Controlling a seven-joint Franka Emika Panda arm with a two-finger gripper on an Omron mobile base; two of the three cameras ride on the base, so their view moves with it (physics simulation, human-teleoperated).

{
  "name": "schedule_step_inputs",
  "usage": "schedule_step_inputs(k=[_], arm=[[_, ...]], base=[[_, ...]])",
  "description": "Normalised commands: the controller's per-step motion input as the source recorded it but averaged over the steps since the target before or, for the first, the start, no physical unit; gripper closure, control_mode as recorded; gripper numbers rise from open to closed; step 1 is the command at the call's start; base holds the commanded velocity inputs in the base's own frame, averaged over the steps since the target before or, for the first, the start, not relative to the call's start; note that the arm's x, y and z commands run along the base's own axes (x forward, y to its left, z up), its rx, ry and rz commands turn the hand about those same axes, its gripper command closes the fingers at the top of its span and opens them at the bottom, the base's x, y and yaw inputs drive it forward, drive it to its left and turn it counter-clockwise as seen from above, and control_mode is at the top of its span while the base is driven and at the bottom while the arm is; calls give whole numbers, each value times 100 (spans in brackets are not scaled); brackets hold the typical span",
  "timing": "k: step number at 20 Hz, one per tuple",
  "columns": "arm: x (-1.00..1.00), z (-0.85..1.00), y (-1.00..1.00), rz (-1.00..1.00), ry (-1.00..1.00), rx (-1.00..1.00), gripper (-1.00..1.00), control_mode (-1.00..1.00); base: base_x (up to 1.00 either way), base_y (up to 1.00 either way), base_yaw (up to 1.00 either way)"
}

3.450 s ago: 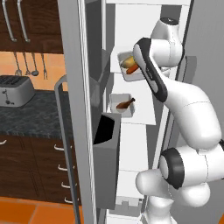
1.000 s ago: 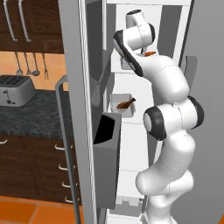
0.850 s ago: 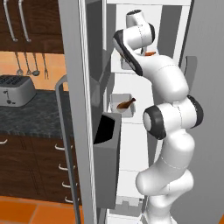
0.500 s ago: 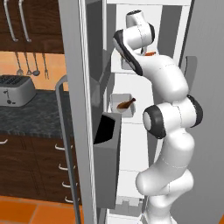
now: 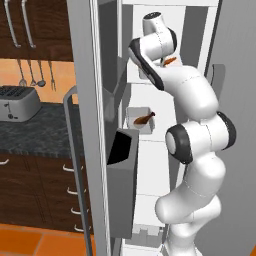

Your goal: Take the meat container that has the chicken drumstick and place it on the second highest rack of the freezer. Then take the vegetable container that has the cucumber and carrot and place it on the highest rack of the freezer.

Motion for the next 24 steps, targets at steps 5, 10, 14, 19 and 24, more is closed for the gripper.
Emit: schedule_step_inputs(k=[5,10,14,19,24], arm=[[5,-3,31,-6,-21,-9,-100,-100],[-76,0,9,-3,-20,-3,-100,-100],[-100,0,-11,0,-2,3,-100,-100],[-100,0,-3,2,-2,1,-100,-100],[-100,-1,-15,23,-6,0,-100,-100]], base=[[0,0,0],[0,0,0],[0,0,0],[0,0,0],[0,0,0]])
